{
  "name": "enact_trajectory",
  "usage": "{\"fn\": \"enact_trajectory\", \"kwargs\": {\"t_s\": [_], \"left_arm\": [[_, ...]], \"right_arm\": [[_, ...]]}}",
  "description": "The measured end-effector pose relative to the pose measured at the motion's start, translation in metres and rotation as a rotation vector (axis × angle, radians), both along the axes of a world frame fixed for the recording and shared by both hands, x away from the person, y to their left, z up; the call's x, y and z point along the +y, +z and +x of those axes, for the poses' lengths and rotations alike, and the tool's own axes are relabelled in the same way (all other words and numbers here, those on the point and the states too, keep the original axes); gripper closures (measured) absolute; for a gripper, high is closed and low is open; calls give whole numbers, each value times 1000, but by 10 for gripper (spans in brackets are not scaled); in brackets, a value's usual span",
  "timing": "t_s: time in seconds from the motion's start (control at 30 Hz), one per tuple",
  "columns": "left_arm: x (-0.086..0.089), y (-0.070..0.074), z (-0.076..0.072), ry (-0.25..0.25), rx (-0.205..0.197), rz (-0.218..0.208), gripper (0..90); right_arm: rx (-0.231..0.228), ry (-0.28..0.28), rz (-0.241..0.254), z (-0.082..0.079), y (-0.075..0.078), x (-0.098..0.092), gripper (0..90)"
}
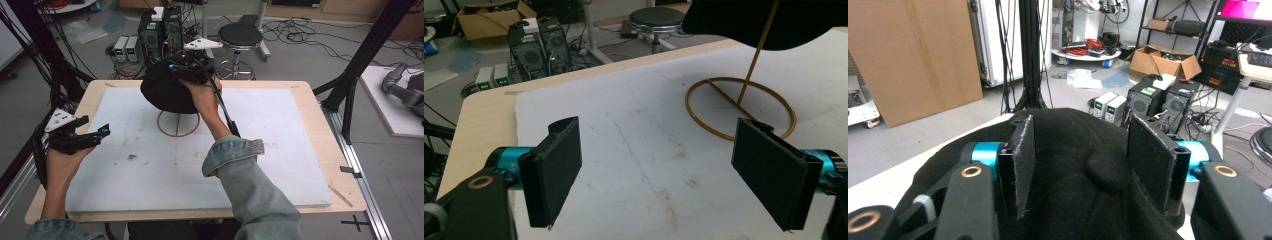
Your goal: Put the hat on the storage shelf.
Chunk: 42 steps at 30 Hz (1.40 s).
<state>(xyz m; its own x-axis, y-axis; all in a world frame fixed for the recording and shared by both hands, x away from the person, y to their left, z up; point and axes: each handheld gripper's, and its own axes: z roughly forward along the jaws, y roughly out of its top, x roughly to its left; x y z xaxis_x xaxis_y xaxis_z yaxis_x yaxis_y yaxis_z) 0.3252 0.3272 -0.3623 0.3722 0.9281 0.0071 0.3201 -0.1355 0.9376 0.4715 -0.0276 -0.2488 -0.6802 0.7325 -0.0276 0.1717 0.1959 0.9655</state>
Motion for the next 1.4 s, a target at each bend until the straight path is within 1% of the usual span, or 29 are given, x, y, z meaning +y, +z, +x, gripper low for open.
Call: {"fn": "enact_trajectory", "kwargs": {"t_s": [0.17,0.3,0.37,0.43,0.47,0.53,0.57,0.63,0.67,0.73,0.83,0.87,0.9,0.93,1.03,1.1,1.3,1.4], "left_arm": [[0,0,0,4,-1,-3,204],[0,0,0,3,-1,-1,204],[0,1,0,4,-2,0,204],[0,1,0,4,0,0,204],[0,0,0,2,0,0,204],[-1,0,1,-1,1,3,204],[-1,0,1,1,0,1,204],[-2,0,1,-2,2,3,204],[-2,0,2,-2,2,4,204],[-3,0,2,-4,4,7,204],[-5,-1,4,-5,4,2,204],[-5,-1,5,-8,5,3,204],[-6,-1,6,-7,5,1,204],[-6,-2,7,-11,9,8,204],[-9,-3,9,-18,12,10,204],[-10,-2,10,-19,13,11,204],[-11,-2,9,-18,9,12,204],[-11,-2,9,-18,10,11,204]], "right_arm": [[-3,-17,-17,-3,5,-8,388],[-1,-46,-44,-6,9,-20,334],[-2,-54,-46,-8,11,-28,328],[-30,-77,-30,-12,12,-41,331],[-39,-83,-31,-13,11,-46,334],[-25,-92,-33,-14,11,-59,332],[-8,-104,-31,-15,11,-65,330],[-30,-122,-15,-17,10,-79,329],[-27,-137,-14,-19,9,-86,325],[-8,-150,-19,-19,8,-99,315],[-22,-185,-6,-25,5,-119,315],[-22,-190,-6,-27,4,-126,310],[-14,-202,-5,-28,3,-133,304],[-6,-213,-7,-30,2,-139,294],[-16,-243,-11,-36,-3,-158,280],[-4,-262,-13,-41,-6,-170,261],[5,-302,-1,-55,-19,-200,225],[21,-317,-15,-61,-26,-211,219]]}}
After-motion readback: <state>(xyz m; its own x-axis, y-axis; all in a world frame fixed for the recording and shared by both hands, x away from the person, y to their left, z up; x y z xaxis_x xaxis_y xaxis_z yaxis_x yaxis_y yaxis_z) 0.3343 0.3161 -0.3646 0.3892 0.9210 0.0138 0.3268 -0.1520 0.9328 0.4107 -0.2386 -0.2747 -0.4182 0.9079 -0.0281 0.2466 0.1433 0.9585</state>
